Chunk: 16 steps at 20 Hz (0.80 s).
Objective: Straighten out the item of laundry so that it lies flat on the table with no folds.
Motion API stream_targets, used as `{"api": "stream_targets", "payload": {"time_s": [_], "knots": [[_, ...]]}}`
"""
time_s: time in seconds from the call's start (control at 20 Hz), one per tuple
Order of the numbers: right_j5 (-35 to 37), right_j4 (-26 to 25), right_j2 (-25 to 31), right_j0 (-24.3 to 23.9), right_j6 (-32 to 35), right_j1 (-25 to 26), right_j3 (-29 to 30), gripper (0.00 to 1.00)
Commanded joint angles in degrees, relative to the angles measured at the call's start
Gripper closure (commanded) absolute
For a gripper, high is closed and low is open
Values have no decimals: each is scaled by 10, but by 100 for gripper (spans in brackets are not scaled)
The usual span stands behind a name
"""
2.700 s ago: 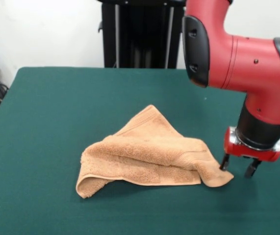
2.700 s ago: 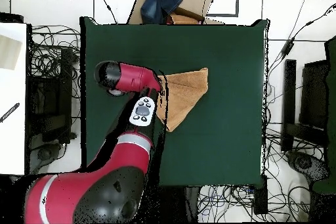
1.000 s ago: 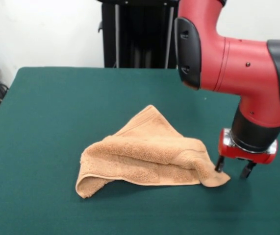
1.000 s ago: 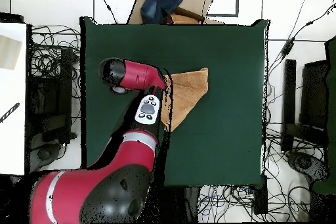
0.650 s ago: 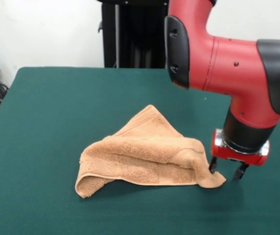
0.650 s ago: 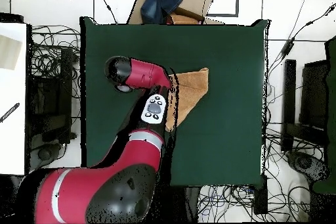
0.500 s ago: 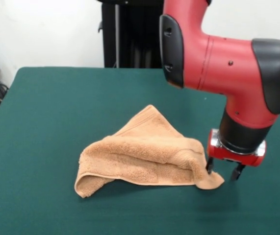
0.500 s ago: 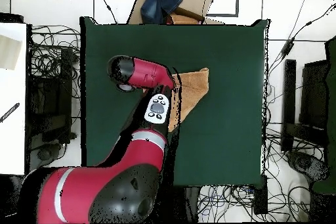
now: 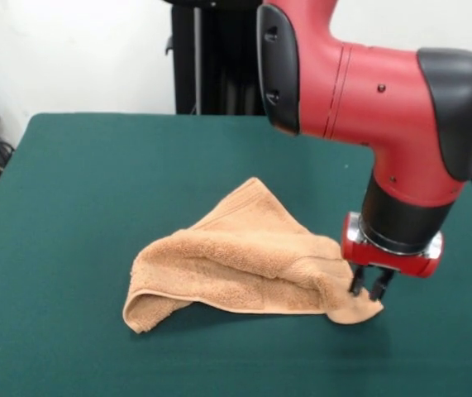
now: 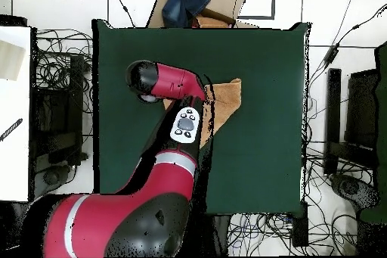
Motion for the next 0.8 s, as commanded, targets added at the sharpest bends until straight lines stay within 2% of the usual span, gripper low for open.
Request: {"api": "stream_targets", "payload": {"time_s": [0.05,0.4,0.5,0.8], "knots": [[-102,-28,37,-9,88,-7,70,100],[-92,-28,33,-7,95,-6,66,100],[-10,-26,36,-10,80,1,49,100],[-91,-23,37,-2,103,-4,76,100]]}}
